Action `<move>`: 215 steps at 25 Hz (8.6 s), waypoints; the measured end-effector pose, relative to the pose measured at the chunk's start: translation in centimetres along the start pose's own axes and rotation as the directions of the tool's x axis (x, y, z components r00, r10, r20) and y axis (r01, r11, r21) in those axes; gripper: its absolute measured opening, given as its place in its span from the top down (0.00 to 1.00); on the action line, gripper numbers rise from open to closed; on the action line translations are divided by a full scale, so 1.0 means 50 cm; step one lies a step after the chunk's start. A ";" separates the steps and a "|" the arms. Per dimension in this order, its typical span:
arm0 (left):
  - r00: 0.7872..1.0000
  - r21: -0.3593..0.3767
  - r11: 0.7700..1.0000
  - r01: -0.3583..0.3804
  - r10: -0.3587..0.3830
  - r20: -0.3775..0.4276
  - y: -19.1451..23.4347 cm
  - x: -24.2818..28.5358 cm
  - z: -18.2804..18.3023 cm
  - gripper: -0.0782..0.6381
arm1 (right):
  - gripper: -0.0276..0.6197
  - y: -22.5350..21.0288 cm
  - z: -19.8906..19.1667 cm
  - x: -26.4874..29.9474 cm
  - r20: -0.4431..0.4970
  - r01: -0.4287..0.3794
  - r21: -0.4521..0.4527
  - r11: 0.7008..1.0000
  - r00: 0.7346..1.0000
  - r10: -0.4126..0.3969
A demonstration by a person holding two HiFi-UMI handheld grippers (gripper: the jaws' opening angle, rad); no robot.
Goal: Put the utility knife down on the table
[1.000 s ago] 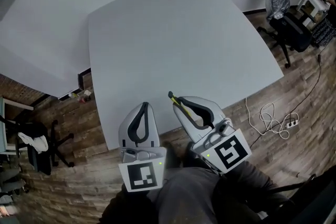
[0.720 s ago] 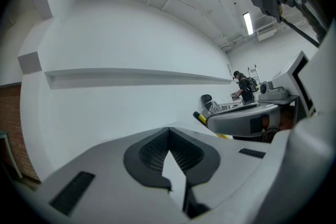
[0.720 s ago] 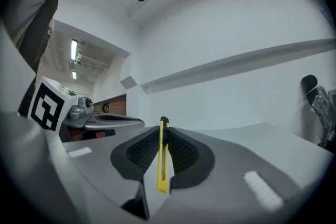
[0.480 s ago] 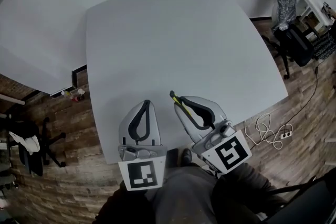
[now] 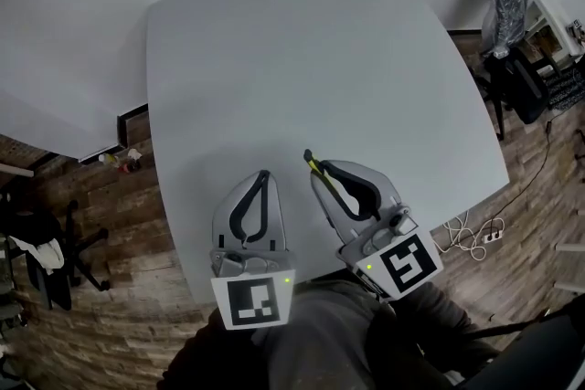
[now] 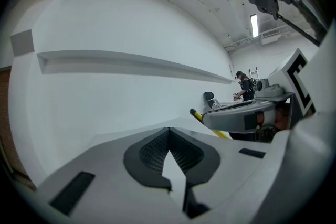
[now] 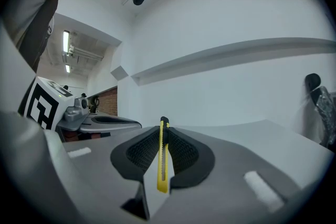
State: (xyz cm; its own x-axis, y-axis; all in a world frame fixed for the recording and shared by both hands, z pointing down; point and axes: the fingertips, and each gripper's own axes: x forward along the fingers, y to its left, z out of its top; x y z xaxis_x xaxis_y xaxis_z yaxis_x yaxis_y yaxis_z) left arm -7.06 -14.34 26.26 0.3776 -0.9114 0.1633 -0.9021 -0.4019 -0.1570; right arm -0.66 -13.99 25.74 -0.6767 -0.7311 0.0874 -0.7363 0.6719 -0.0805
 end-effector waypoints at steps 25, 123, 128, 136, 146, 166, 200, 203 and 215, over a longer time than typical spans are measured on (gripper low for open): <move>0.992 -0.080 0.997 -0.009 -0.001 -0.124 -0.018 0.144 -0.100 0.89 | 0.88 -0.121 -0.100 0.083 -0.129 -0.039 0.066 0.997 0.990 0.048; 0.947 -0.204 0.979 -0.001 -0.065 -0.314 0.002 0.284 -0.319 0.89 | 0.88 -0.219 -0.368 0.205 -0.340 -0.020 0.192 0.981 0.936 0.086; 0.949 -0.215 0.977 -0.007 -0.061 -0.310 0.001 0.285 -0.318 0.89 | 0.88 -0.219 -0.371 0.202 -0.347 -0.023 0.186 0.982 0.934 0.088; 0.948 -0.213 0.977 -0.009 -0.059 -0.312 0.006 0.282 -0.324 0.89 | 0.87 -0.216 -0.380 0.207 -0.349 -0.012 0.193 0.981 0.934 0.080; 0.948 -0.211 0.977 -0.014 -0.054 -0.315 0.012 0.275 -0.323 0.89 | 0.84 -0.206 -0.386 0.209 -0.353 -0.032 0.194 0.981 0.930 0.100; 0.982 -0.139 0.990 -0.010 -0.016 -0.187 -0.003 0.170 -0.173 0.89 | 0.95 -0.141 -0.205 0.127 -0.202 -0.035 0.116 0.993 0.978 0.058; 0.997 -0.132 0.991 0.002 0.009 0.082 0.019 0.039 0.086 0.89 | 0.95 -0.022 0.131 0.051 0.092 -0.017 -0.029 0.999 0.996 0.019; 0.997 -0.123 0.992 0.001 0.009 0.082 0.018 0.035 0.085 0.89 | 0.95 -0.019 0.129 0.050 0.091 -0.017 -0.031 0.999 0.996 0.020; 0.997 -0.117 0.993 0.000 0.009 0.074 0.011 0.032 0.075 0.89 | 0.96 -0.011 0.116 0.048 0.078 -0.032 -0.044 0.998 0.996 0.036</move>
State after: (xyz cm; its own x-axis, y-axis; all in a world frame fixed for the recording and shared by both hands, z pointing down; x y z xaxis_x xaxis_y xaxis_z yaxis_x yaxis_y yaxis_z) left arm -6.17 -16.33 22.77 0.3841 -0.9190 0.0893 -0.9204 -0.3888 -0.0422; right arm -1.85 -16.80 20.24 -0.7006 -0.7135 0.0072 -0.7132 0.6999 -0.0393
